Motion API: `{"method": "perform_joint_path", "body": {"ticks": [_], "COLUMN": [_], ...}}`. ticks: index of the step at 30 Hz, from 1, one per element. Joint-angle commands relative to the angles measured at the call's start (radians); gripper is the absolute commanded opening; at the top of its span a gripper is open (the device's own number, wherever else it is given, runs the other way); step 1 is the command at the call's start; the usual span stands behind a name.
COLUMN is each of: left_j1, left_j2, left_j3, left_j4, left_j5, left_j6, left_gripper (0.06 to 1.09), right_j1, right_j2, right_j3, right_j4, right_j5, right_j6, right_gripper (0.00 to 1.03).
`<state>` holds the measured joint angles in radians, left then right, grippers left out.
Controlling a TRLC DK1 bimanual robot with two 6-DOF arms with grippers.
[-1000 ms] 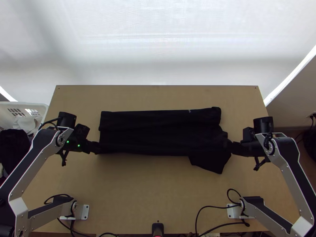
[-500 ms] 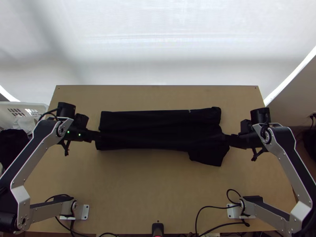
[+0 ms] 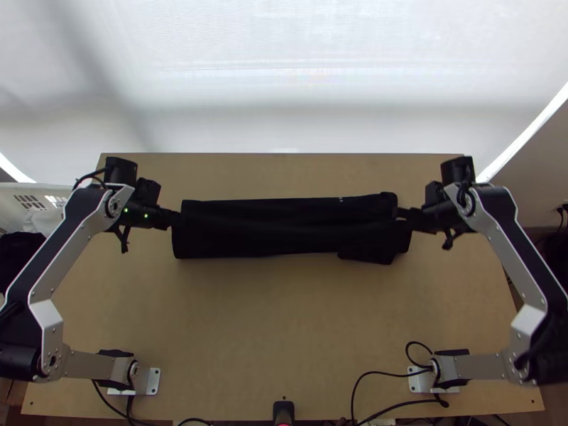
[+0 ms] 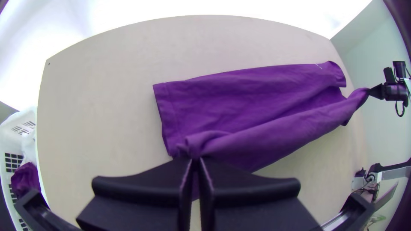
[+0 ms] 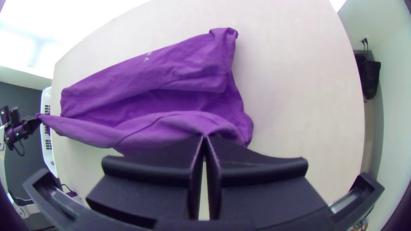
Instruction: Fold the t-shirt
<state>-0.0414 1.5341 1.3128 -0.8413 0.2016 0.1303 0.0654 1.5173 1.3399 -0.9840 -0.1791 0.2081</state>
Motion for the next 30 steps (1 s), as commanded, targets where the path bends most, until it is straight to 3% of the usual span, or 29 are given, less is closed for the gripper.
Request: {"method": "perform_joint_path", "body": {"ticks": [1,11,22,23,24,26,27,29,30], "left_j1": [0.009,0.012,0.011,0.015,0.026,0.032,0.034,0.043,0.051], "left_j2": [0.060,0.207,0.291,0.285,0.276,0.258,0.250,0.230,0.221], "left_j3": [0.071,0.194,0.200,0.197,0.192,0.186,0.180,0.160,0.149], "left_j4": [0.007,0.005,0.084,0.085,0.090,0.107,0.122,0.156,0.173], "left_j5": [0.002,0.001,0.010,0.038,0.071,0.082,0.084,0.084,0.087], "left_j6": [-0.009,-0.018,-0.101,-0.103,-0.103,-0.103,-0.103,-0.103,-0.103], "left_gripper": [0.10,0.10,0.11,0.18,0.32,0.60,0.69,0.82,0.82], "right_j1": [0.005,0.024,0.034,0.034,0.033,0.028,0.025,0.022,0.020], "right_j2": [0.093,0.340,0.488,0.489,0.489,0.485,0.485,0.468,0.457], "right_j3": [0.097,0.326,0.387,0.393,0.397,0.395,0.400,0.395,0.393], "right_j4": [0.007,0.018,0.139,0.140,0.140,0.140,0.139,0.143,0.148], "right_j5": [0.018,0.033,0.046,0.056,0.059,0.059,0.059,0.064,0.076], "right_j6": [0.005,0.019,0.059,0.062,0.070,0.071,0.070,0.062,0.062], "right_gripper": [0.03,0.03,0.03,0.13,0.30,0.76,1.00,0.99,0.99]}}
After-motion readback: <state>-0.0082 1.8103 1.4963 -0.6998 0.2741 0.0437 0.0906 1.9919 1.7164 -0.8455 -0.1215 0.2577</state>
